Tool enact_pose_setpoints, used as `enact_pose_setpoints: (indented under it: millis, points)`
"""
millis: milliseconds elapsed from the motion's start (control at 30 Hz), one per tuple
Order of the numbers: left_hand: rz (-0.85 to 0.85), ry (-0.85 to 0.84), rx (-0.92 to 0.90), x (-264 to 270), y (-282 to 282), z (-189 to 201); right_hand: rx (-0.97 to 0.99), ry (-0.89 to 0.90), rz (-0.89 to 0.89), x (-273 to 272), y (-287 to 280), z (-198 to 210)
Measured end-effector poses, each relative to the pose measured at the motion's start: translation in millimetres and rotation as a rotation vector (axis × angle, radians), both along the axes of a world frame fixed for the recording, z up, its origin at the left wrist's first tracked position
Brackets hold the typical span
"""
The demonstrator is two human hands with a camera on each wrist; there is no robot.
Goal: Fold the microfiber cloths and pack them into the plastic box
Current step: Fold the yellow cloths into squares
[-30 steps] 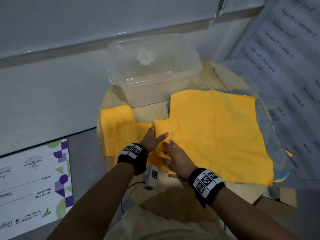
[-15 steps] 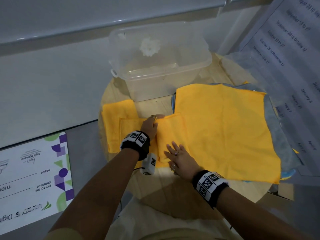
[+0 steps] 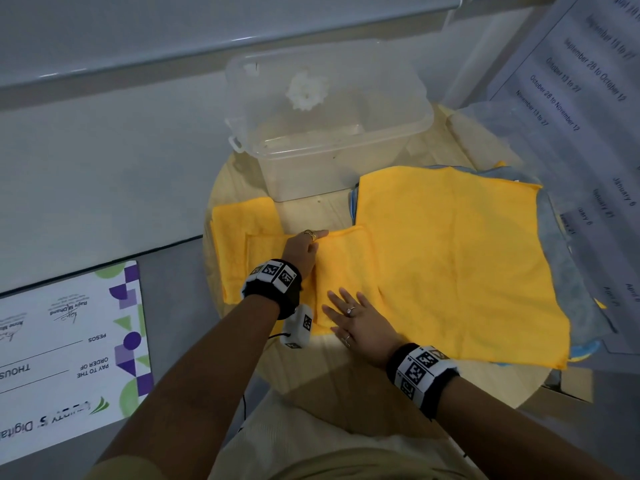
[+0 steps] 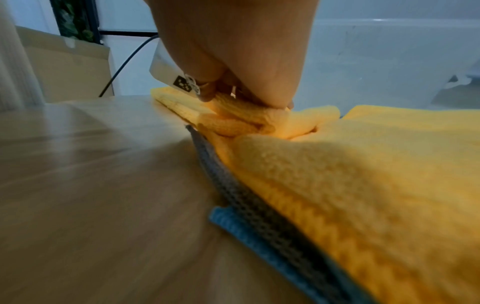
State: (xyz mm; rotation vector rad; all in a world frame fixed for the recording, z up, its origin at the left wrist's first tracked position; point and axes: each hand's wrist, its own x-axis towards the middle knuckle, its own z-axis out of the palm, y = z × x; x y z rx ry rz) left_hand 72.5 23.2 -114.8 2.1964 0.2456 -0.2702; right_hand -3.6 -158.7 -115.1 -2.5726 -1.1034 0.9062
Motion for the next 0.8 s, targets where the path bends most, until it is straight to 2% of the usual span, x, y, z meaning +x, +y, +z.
enact_pose_setpoints:
  millis: [100,200,267,333,367,400,433,500,600,700,733,800]
  points:
    - [0.011,-0.022,0.037,-2.4,4.0,-1.5,-0.014,0.025,0.008,-2.4,5.7,1.5]
    - [-0.063,-0.017,0.180,-5.9,6.7,-7.1,-0.020,0.080,0.012,-1.0,9.9,8.4]
    - [-0.155,-0.100,0.343,-13.3,1.6,-3.6,0.172,0.056,-0.174,1.5,7.4,13.0]
    - [-0.344,-0.098,0.470,-27.9,-9.8,2.2,0.356,-0.165,-0.474,5.7,-1.5,14.8]
    - [-0.442,-0.033,0.517,-37.8,-16.1,2.4,0.364,-0.239,-0.644,9.6,-7.9,14.2]
    - [-0.520,0.059,0.558,-47.9,-20.8,-0.9,0.319,-0.229,-0.784,14.3,-13.2,14.7]
    - [-0.567,0.142,0.591,-56.6,-23.3,-5.7,0.232,-0.147,-0.876,18.8,-16.9,13.9]
    - [-0.599,0.189,0.629,-66.8,-22.3,-17.9,0.068,0.004,-0.879,27.0,-20.3,11.8]
    - [-0.597,0.173,0.611,-65.2,-20.5,-22.4,-0.030,0.021,-0.793,36.1,-14.9,14.6]
    - [-0.575,0.245,0.503,-57.2,-19.1,-16.9,-0.117,-0.019,-0.720,41.0,-5.5,19.7]
    - [-0.556,0.279,0.427,-53.9,-18.2,-12.5,-0.098,-0.031,-0.706,40.7,-1.8,21.8]
    - [-0.413,0.310,0.144,-48.4,-15.5,6.7,0.064,-0.025,-0.705,36.2,7.6,27.2]
